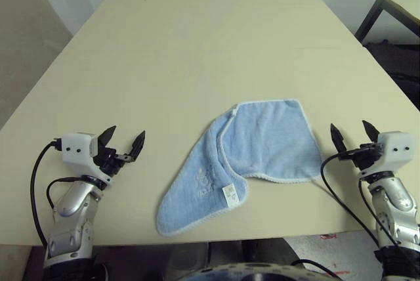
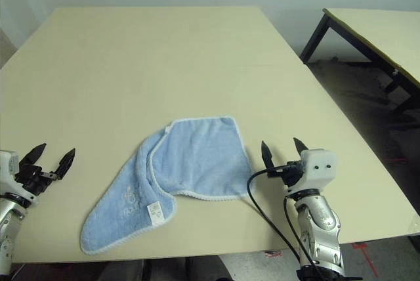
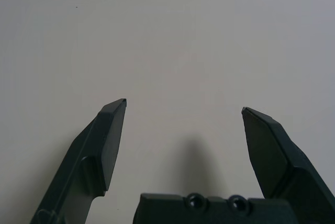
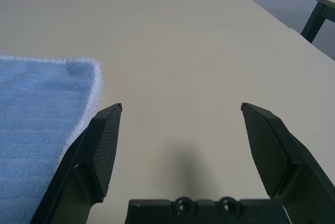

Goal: Fold the towel and set it aside.

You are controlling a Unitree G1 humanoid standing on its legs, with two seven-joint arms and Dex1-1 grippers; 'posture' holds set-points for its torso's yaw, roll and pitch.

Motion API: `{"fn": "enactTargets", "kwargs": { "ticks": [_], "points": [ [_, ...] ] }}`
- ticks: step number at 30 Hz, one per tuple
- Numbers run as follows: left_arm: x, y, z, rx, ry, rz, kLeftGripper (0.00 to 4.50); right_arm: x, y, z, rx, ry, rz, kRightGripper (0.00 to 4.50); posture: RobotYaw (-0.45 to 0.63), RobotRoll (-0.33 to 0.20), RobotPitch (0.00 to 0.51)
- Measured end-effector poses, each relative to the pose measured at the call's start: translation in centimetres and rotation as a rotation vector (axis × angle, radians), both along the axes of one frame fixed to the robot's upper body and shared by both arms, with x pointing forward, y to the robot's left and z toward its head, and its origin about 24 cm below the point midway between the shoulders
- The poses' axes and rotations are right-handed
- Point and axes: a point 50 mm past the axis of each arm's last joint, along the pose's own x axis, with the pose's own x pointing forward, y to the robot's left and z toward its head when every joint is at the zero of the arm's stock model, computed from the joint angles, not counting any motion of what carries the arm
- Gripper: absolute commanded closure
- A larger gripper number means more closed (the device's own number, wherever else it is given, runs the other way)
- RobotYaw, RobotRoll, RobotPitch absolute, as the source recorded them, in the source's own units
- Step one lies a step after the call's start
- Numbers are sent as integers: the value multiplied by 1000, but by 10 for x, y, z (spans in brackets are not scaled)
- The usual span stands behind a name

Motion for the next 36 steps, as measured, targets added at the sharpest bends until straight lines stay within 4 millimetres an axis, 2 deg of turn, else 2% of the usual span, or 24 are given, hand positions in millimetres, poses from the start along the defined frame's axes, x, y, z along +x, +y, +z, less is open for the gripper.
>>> {"fn": "enactTargets", "kwargs": {
  "ticks": [1,3,7,9,13,17,20,23,26,29,32,36],
  "points": [
    [0,0,0,0,0,0,0,0,0,0,0,0,0,46,97,0,26],
    [1,-1,3,-29,-12,-51,0,2,1,-1,2,2,2,46,99,0,28],
    [7,-6,26,-85,-77,-297,0,11,9,3,-7,-12,51,46,96,0,34],
    [8,-5,34,-91,-100,-351,0,12,10,3,-13,-7,63,46,95,0,33],
    [6,-4,39,-106,-98,-433,0,12,10,3,-16,-6,65,46,99,0,31],
    [-5,-15,42,-40,-8,-666,0,14,15,9,-24,-13,99,46,100,0,28],
    [-12,-20,37,4,81,-789,0,26,29,23,32,-16,166,46,97,0,25],
    [-13,-21,37,29,113,-843,0,45,39,46,104,3,214,46,94,0,24],
    [-14,-21,37,82,137,-884,0,64,48,65,61,94,229,46,91,0,25],
    [-13,-23,34,84,133,-892,0,80,59,68,-89,254,249,46,93,0,23],
    [-10,-27,32,80,123,-901,0,92,71,64,-144,361,275,46,97,0,23],
    [-9,-30,30,83,114,-893,0,108,72,58,-220,475,271,46,116,0,23]
  ]
}}
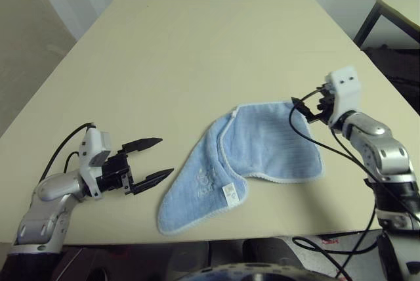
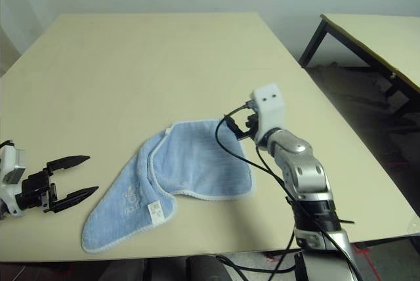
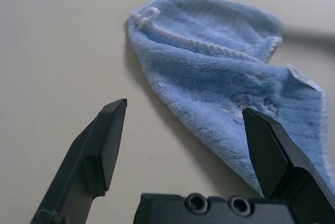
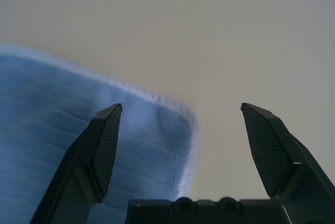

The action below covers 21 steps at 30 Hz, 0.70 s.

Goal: Fold the towel and set it aside.

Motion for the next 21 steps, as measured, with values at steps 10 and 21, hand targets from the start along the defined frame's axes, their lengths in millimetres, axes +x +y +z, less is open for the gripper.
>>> {"fn": "enactTargets", "kwargs": {
  "ticks": [10,21],
  "points": [
    [0,-14,-10,-9,-21,20,0,23,-18,-6,-73,116,-62,46,136,0,23],
    [1,-21,-10,-11,-29,16,0,12,1,-18,-40,214,43,46,125,0,14]
  ]
}}
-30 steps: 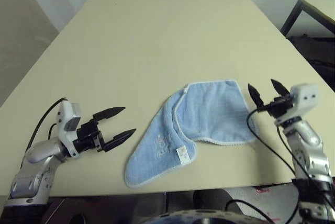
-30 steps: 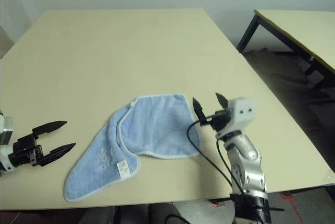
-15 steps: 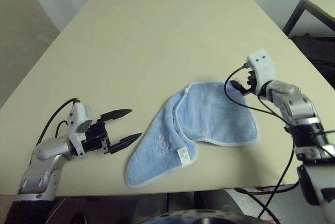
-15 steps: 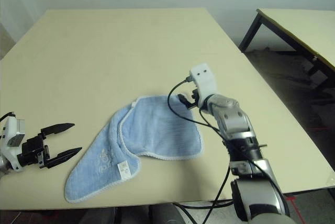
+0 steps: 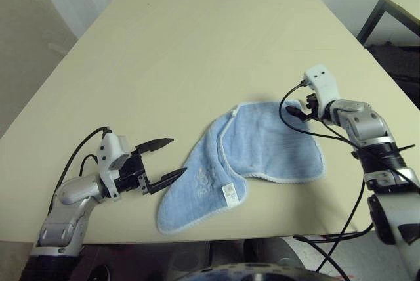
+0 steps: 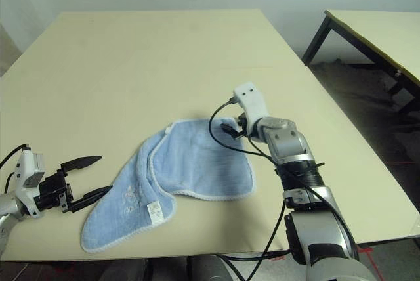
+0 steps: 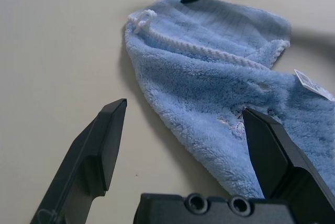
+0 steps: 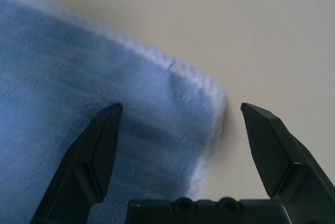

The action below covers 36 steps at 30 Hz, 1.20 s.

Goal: Fold the towel and set it aside.

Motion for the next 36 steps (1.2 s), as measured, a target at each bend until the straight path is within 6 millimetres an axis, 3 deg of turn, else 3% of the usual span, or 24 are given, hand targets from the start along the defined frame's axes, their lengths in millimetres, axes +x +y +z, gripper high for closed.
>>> {"fn": "enactTargets", "kwargs": {
  "ticks": [4,9,11,12,14,23,30,36],
  "points": [
    [1,-1,0,3,-3,-7,0,-1,-2,-2,-13,16,-15,778,125,0,12],
    [1,-2,0,14,-9,-10,0,-1,-3,-3,-29,18,-32,2712,125,0,10],
    [1,-2,0,14,-10,-11,0,-1,-2,-4,-27,20,-35,3323,128,0,11],
    [2,-2,0,14,-11,-12,0,-1,-1,-4,-25,20,-34,3346,128,0,11],
    [2,-3,1,15,-17,-13,0,0,-1,-5,-26,15,-34,3144,130,0,13],
    [1,-2,0,17,-25,-12,0,3,1,2,-23,-2,-16,9,132,0,13],
    [2,-2,0,18,-28,-7,0,11,2,12,-19,-21,-8,9,135,0,11],
    [4,-4,2,20,-38,-6,0,16,6,1,-5,4,-37,9,147,0,11]
  ]
}}
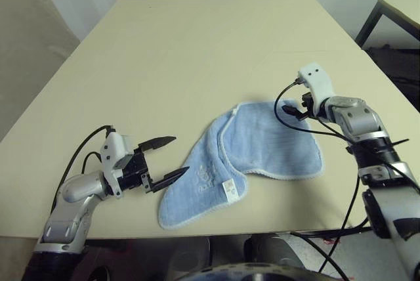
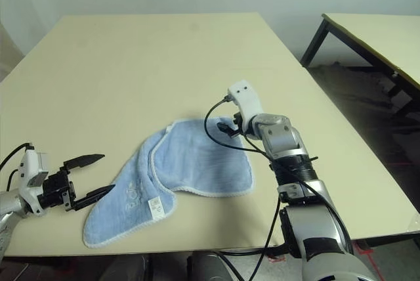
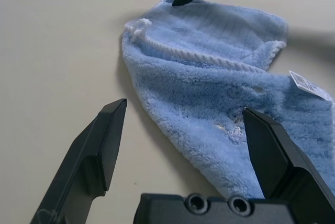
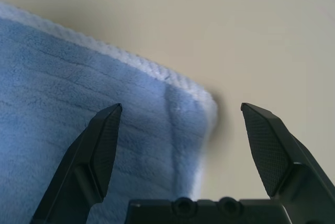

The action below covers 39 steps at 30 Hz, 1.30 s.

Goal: Fold the towel and set it aside.

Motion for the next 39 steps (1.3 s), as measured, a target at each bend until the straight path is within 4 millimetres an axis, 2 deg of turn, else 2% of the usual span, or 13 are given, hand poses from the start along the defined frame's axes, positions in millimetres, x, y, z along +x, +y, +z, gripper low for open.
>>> {"fn": "enactTargets", "kwargs": {
  "ticks": [5,7,18,30,34,39],
  "points": [
    [-1,-2,-2,2,7,-4,0,2,-3,-3,-12,-1,-11,9,149,0,11],
    [-3,-1,-4,4,13,-3,0,3,-3,-4,-18,-10,-16,495,148,0,12],
    [-3,-5,-3,1,9,-8,0,5,-5,-4,-28,-16,-29,4480,142,0,15],
    [0,-7,2,5,5,-13,0,-7,-10,37,-11,12,91,4480,130,0,14],
    [1,-7,3,8,3,-15,0,-13,-9,60,10,19,145,4480,122,0,16],
    [1,-6,5,17,12,-18,0,-17,-13,103,-3,-34,204,4480,111,0,16]
  ]
}}
